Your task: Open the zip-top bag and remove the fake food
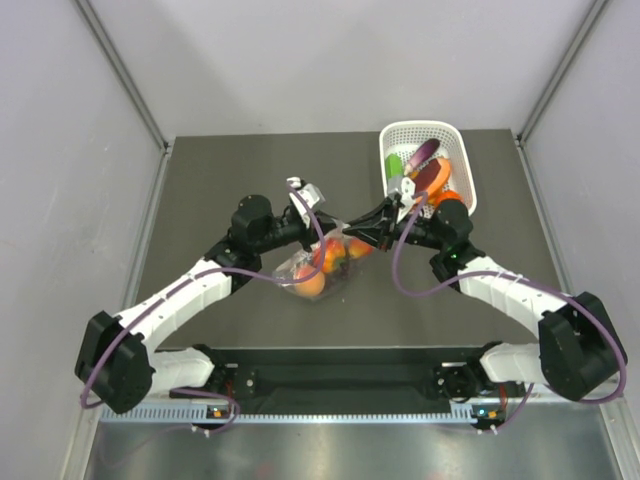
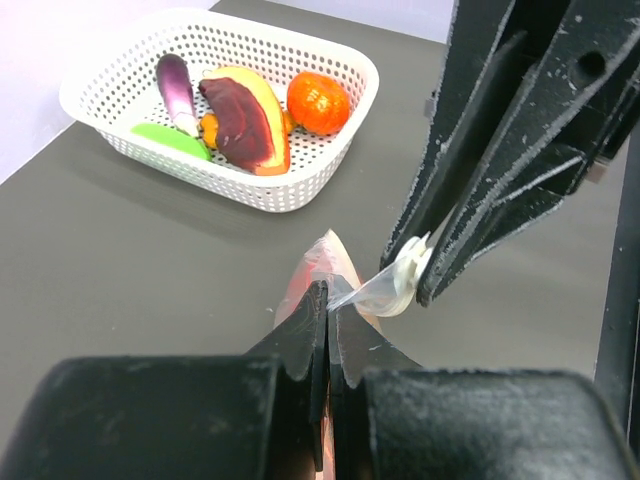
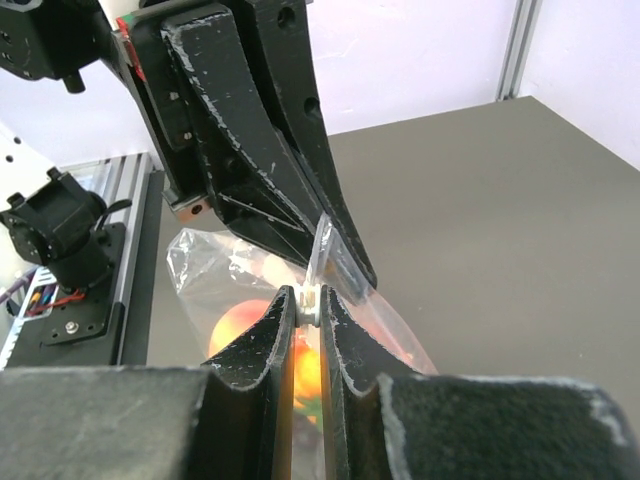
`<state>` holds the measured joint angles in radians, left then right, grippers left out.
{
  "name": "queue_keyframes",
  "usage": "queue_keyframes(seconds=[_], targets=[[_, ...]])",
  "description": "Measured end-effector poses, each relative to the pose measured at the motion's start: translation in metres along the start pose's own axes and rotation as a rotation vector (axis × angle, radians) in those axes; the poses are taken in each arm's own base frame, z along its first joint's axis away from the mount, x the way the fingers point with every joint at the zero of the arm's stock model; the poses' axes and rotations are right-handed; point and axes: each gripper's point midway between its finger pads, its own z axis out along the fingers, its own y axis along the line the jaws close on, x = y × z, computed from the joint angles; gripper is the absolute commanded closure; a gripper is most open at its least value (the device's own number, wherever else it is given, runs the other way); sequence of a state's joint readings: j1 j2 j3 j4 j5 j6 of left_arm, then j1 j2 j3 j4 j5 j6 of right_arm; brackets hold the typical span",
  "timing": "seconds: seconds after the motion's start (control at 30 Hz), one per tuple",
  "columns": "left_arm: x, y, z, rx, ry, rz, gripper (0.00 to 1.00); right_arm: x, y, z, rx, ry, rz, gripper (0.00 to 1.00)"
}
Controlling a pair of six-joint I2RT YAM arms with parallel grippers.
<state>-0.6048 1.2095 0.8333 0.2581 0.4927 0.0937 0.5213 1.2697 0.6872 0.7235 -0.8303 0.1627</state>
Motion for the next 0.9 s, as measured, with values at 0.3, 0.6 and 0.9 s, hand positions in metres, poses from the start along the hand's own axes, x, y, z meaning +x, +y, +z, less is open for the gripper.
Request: queue_keyframes(seconds=[0.3,0.6,0.9], targets=[[-0.003,0.005,0.003,-0.018,-0.019,-0.033,1.00,-0.001,-0.002,0.006,0.039,-0.010,-0.001,1.00],[0.000,-0.001,0.002,0.024,0.005,-0.019,0.96,0.000,-0.013,0.004,0.145,-0.020,-0.041,1.00],[0.010,-0.012,-0.002,0.114,0.060,0.066,0.61,0.004,-0.020,-0.003,0.204,-0.004,-0.063,1.00]])
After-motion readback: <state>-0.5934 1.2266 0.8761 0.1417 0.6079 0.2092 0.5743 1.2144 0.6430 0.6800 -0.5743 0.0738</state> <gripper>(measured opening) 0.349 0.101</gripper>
